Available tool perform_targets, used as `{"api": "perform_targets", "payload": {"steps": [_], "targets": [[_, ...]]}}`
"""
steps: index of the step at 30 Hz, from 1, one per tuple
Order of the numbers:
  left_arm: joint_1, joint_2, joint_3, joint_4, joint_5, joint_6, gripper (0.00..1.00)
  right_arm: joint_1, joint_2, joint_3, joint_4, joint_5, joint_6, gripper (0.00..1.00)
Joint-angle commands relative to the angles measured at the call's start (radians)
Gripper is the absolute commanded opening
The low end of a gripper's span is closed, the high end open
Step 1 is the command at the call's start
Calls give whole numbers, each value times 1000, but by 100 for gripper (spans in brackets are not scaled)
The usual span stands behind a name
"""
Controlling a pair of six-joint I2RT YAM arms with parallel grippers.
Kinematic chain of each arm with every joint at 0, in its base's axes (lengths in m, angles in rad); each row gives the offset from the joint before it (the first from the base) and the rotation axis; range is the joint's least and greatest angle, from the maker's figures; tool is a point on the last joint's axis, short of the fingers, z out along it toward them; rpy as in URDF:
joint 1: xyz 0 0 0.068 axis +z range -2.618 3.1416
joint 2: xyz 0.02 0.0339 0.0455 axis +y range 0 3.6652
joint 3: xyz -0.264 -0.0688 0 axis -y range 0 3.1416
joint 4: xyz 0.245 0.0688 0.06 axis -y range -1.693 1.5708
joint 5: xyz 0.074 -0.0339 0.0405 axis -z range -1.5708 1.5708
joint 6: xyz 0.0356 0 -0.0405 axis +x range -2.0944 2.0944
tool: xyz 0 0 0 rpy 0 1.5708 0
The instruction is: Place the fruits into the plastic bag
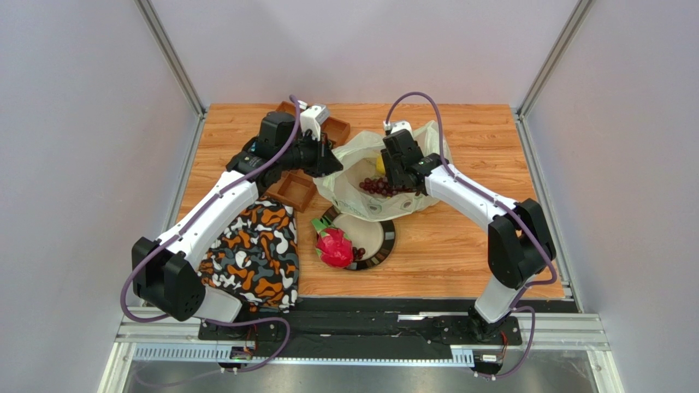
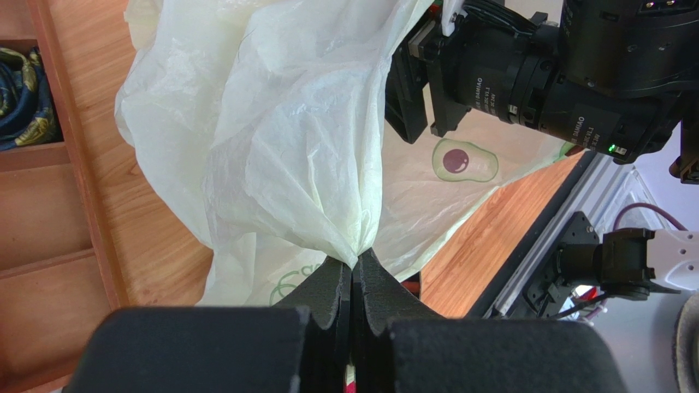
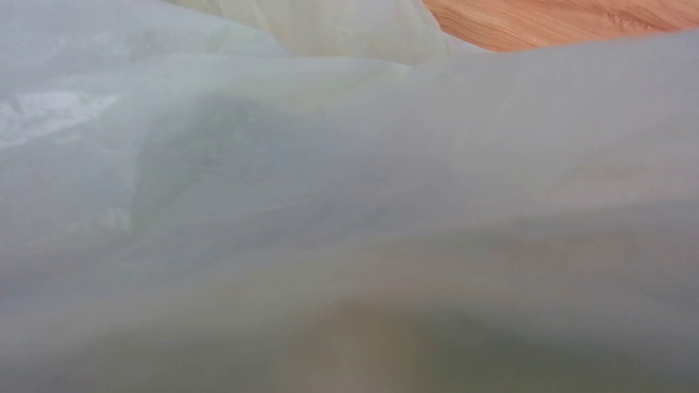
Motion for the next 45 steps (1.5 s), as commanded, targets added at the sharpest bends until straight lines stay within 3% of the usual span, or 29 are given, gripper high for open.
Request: {"api": "perform_targets", "payload": {"steps": [1, 9, 16, 27, 34, 45], "targets": [[3, -29, 3, 23, 9, -2, 0, 2, -34, 25, 13, -12, 10, 54], [3, -31, 3, 24, 11, -2, 0, 4, -95, 5, 28, -101, 10, 54], [3, -23, 3, 26, 9, -4, 0, 71, -302, -101, 143, -254, -12, 52], [3, -19, 1, 37, 9, -10, 0, 148, -624, -334, 146, -685, -64, 49], [3, -19, 0, 37, 18, -8, 0, 214, -588, -484, 154, -761, 48, 44], [3, -26, -8, 40, 21, -13, 0, 231, -394, -544, 225, -659, 148, 41]]}}
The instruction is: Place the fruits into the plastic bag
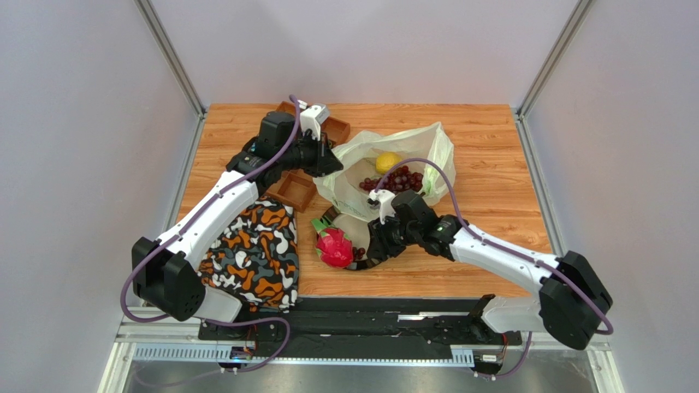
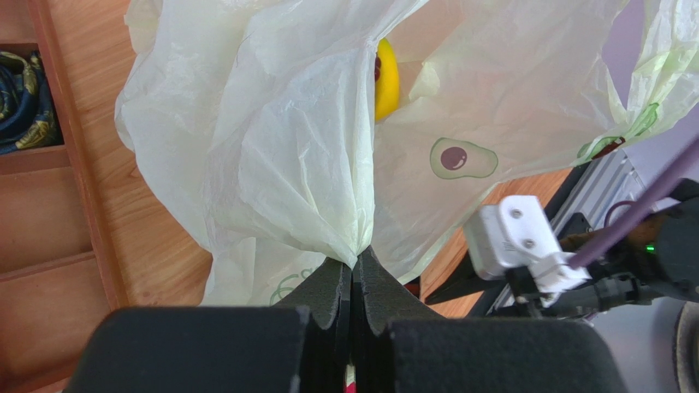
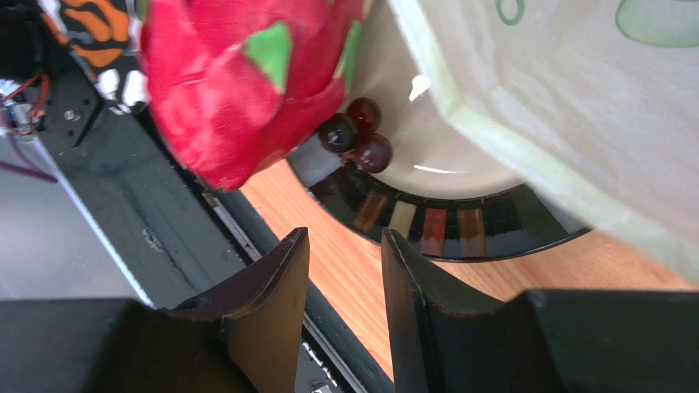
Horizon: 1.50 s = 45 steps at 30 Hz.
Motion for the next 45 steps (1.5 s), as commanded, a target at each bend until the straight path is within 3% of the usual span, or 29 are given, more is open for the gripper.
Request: {"api": "perform_targets", "payload": {"steps": [1, 12, 35, 45], "targets": [[3, -26, -6, 32, 21, -11, 0, 1, 95, 35, 71, 52, 65, 41], [3, -34, -8, 33, 13, -7, 0, -10, 197, 63, 134, 95, 97, 42], [3, -29, -6, 30, 13, -7, 0, -10, 281, 44, 249, -18, 67, 43], [3, -28, -6, 29, 15, -7, 0, -10, 289, 32, 301, -37, 57, 34]]}}
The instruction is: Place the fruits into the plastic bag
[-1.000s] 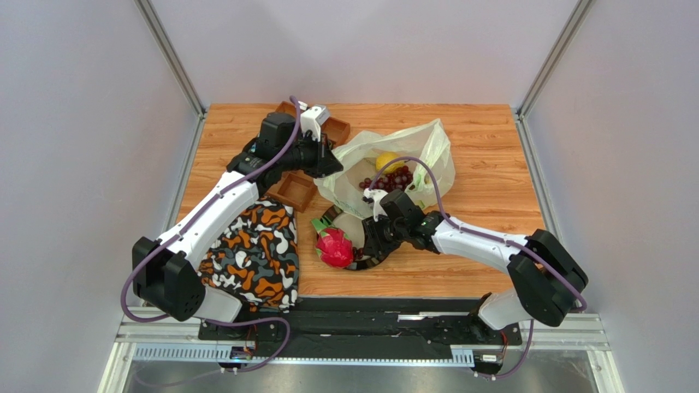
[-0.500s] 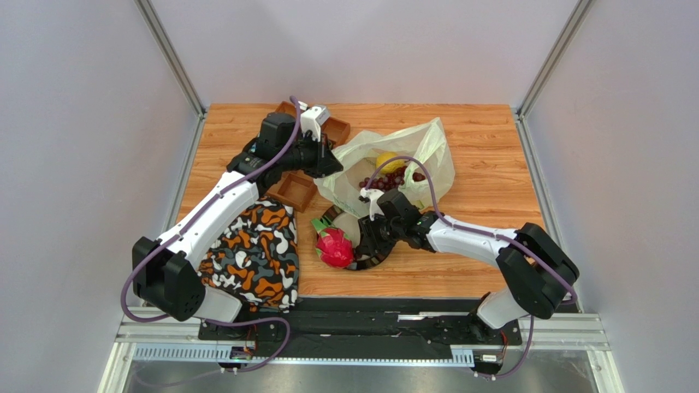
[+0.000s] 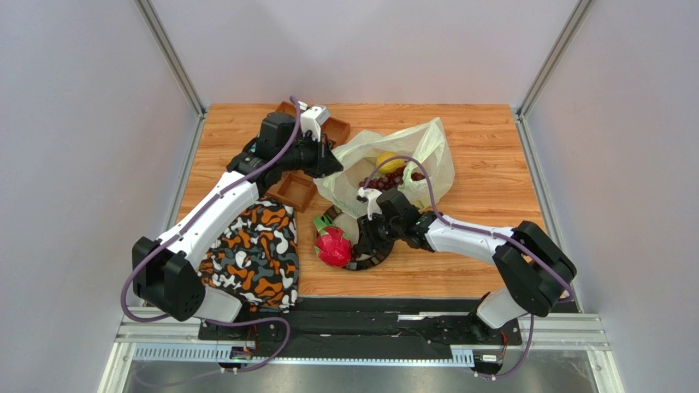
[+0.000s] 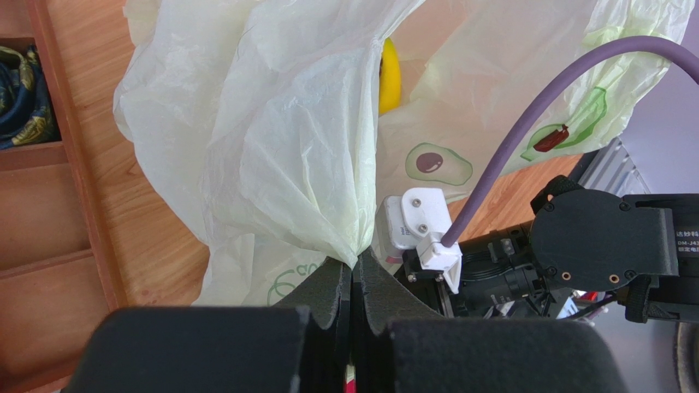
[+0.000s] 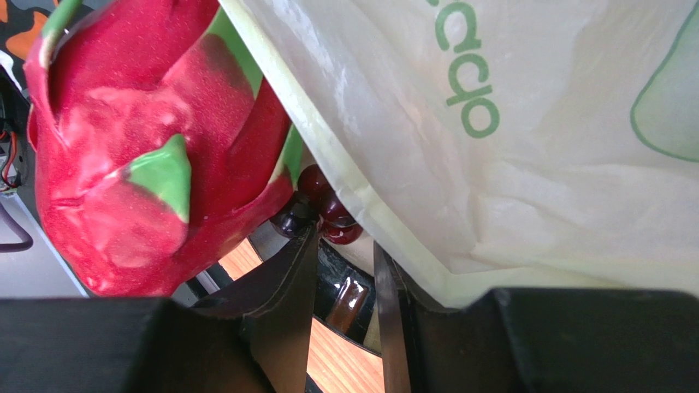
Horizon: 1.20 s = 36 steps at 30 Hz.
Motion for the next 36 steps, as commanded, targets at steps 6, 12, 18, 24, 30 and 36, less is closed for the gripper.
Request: {"api": "perform_targets", "payload": {"steps": [6, 12, 18, 24, 30, 36], "targets": [[3, -29, 5, 26, 15, -7, 0, 1, -36, -7, 63, -41, -24, 40], [3, -23, 5, 27, 20, -10, 0, 20, -93, -27, 65, -19, -34, 61], [3, -25, 7, 27, 18, -10, 0, 46, -29, -16, 77, 28, -32, 67], [3, -31, 7, 23, 12, -7, 0, 64, -4, -16, 91, 75, -32, 67], [3, -26, 7, 26, 18, -10, 0, 73, 22, -4, 114, 90, -15, 67], [3, -31, 7, 24, 15, -8, 0, 101, 62, 2, 115, 132, -7, 66]]}}
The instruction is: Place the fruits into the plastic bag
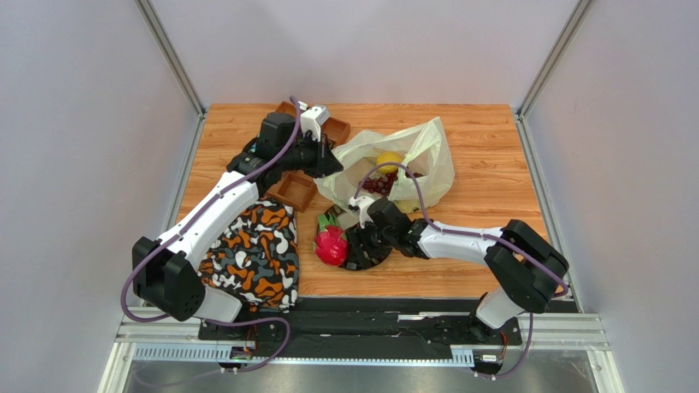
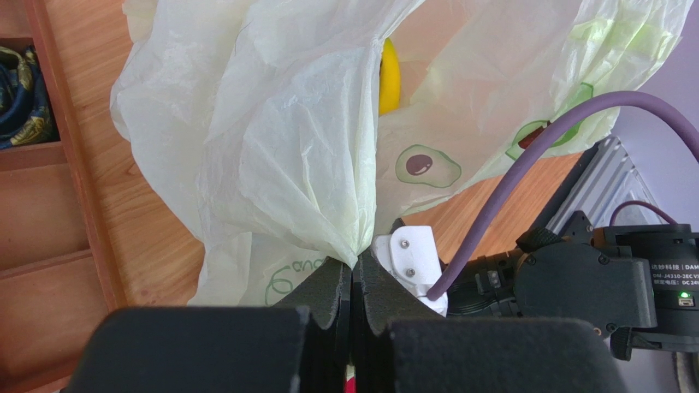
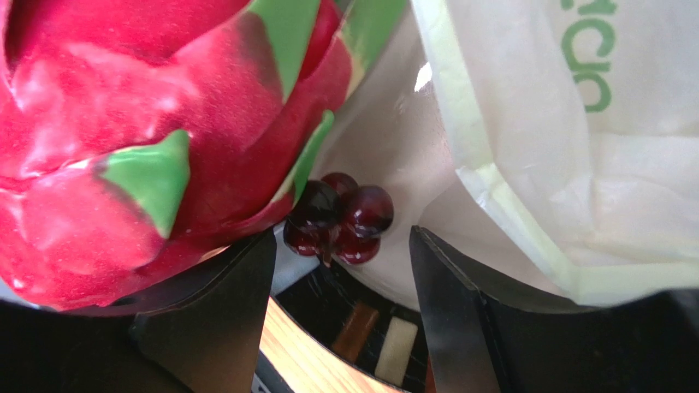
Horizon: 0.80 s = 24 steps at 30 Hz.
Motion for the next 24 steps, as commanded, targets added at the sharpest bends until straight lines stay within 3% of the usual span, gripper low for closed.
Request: {"api": "perform_targets", "payload": {"steps": [1, 5, 11, 15, 24], "targets": [[3, -31, 7, 24, 13, -7, 0, 23, 29, 25, 48, 51, 13, 65], [3, -29, 7, 27, 13, -7, 0, 25, 29, 13, 77, 116, 31, 56], [3, -31, 7, 24, 13, -7, 0, 25, 10, 16, -23, 326, 77, 36], [3, -31, 5, 24, 13, -8, 0, 26, -19, -2, -58, 384, 96, 22], [3, -32, 4, 27, 16, -11, 0, 26, -170, -68, -50, 398, 44, 10]]}}
